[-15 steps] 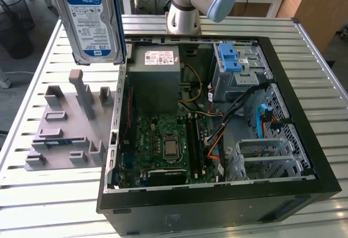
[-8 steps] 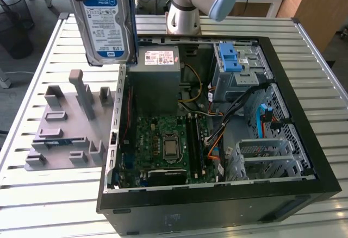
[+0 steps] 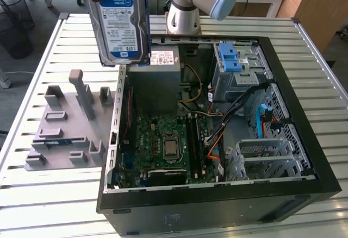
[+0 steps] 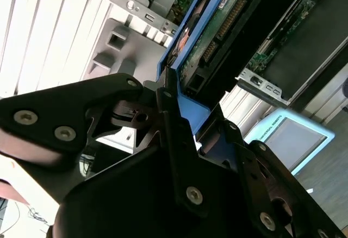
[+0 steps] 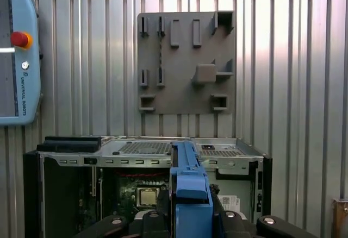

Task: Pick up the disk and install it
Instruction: 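Pick up the disk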

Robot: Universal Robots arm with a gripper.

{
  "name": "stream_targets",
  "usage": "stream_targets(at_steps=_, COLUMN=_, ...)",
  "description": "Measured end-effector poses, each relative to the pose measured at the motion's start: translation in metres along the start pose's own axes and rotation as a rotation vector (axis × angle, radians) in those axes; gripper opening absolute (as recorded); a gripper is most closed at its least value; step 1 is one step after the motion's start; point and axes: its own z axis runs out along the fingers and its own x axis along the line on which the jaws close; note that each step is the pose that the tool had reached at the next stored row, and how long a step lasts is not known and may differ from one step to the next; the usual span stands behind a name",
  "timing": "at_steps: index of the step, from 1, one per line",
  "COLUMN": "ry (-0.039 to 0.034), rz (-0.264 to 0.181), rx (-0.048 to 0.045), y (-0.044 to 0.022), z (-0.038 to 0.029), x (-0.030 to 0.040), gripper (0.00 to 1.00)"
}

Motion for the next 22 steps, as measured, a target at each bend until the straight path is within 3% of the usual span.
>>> stream_targets(at_steps=12, ry=0.0001, rz=0.0, rx=-0.0001, y=-0.0365, z=0.0017, x=-0.0001, gripper=0.36)
stream_targets(at_steps=22, ry=0.0, rz=0.0, rx=0.0, y=-0.0377, z=0.0018, x=-0.0001, gripper=0.36)
